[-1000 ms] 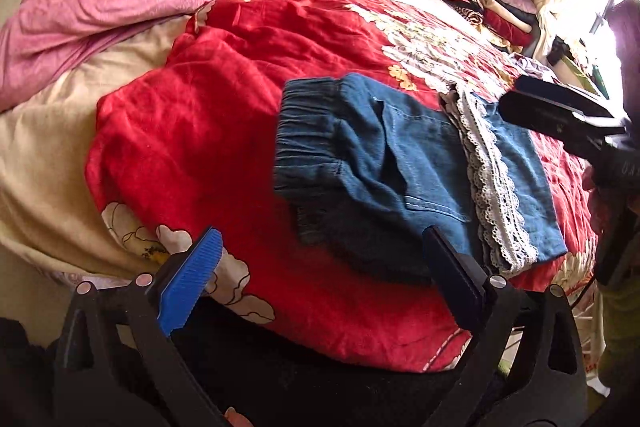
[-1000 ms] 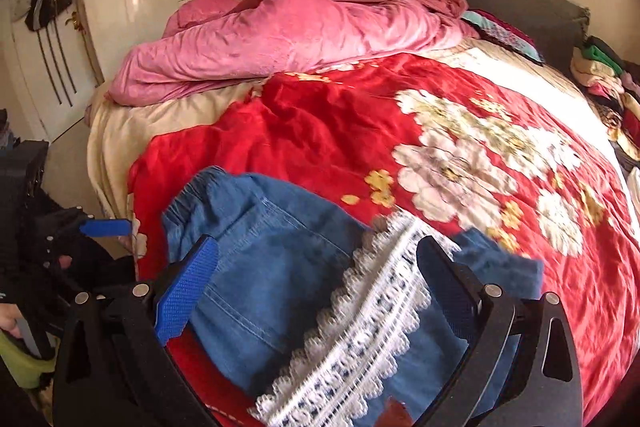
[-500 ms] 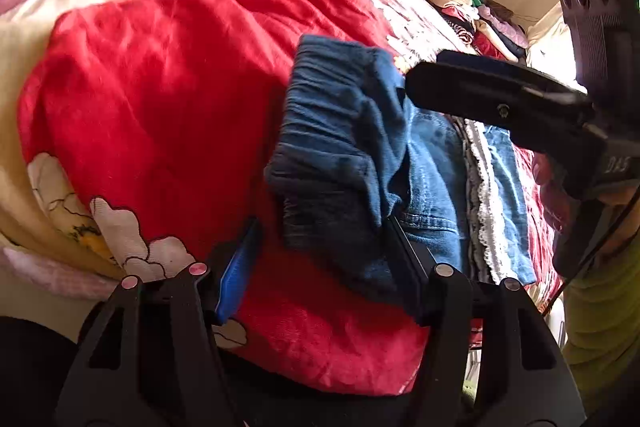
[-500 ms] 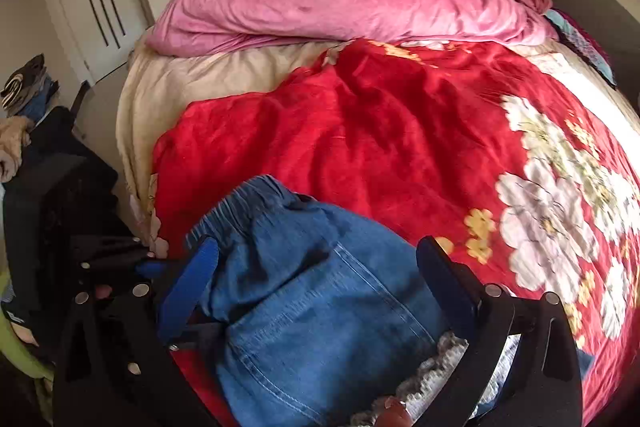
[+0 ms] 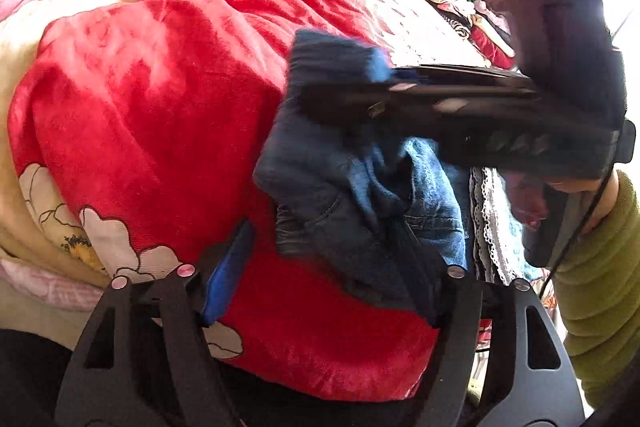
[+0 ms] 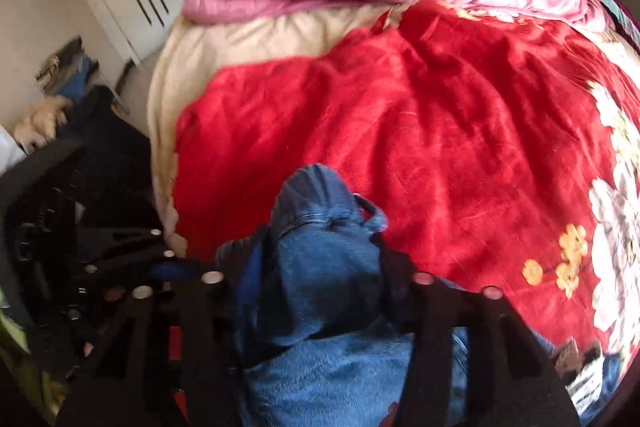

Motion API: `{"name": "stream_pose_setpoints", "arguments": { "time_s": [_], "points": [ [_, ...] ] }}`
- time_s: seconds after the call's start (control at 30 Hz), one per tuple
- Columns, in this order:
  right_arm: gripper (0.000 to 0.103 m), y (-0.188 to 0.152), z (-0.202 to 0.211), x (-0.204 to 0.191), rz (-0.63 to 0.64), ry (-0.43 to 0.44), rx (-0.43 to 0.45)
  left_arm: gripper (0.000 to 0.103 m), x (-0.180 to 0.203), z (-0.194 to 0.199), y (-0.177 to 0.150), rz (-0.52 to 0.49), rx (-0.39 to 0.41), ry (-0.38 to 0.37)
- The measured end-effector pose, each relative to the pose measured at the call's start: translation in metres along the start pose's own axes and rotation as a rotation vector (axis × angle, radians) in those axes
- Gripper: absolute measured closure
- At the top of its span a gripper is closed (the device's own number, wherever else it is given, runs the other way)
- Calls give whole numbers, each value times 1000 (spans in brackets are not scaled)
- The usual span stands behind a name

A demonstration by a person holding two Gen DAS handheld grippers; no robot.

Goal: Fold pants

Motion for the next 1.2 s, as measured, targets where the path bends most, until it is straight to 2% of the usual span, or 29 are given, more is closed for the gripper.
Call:
{"name": "stream_pose_setpoints", "arguments": {
  "time_s": [0.13,0.2,0.27,0.43,0.57,0.67,0.7,0.77,0.9,1.07,1.13,1.2],
  "points": [
    [70,-9,42,12,-66,102,97,32,9,11,5,1,36,-34],
    [70,-16,68,18,-82,133,150,23,19,15,10,-11,46,-65],
    [70,-20,86,25,-96,147,189,21,31,11,14,-37,34,-96],
    [70,-40,127,51,-129,152,260,22,71,-5,29,-81,2,-197],
    [70,-57,153,72,-156,138,308,30,103,-18,37,-127,-23,-232],
    [68,-69,169,85,-177,131,340,31,123,-27,41,-145,-39,-254],
    [67,-74,173,87,-181,130,346,31,131,-29,42,-163,-43,-252],
    [59,-86,184,97,-206,126,366,31,144,-30,42,-192,-47,-259],
    [43,-116,213,124,-325,97,448,28,176,-32,33,-282,-72,-319],
    [43,-155,224,138,-400,-36,451,28,194,-29,21,-329,-92,-355],
    [41,-165,220,138,-425,-47,435,27,200,-33,16,-366,-106,-332],
    [33,-165,212,137,-432,-50,416,27,202,-41,9,-374,-136,-289]
  ]
}}
Point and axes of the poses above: each gripper's, at about its wrist camera, not at the fingertips, and z roughly against the way its jaws point, x to its right, y to its top, the point moved 3 cm from there along -z, roughly the way its jaws point, and after that the axes turned 12 degrees about -z, right-handed, at the moved point
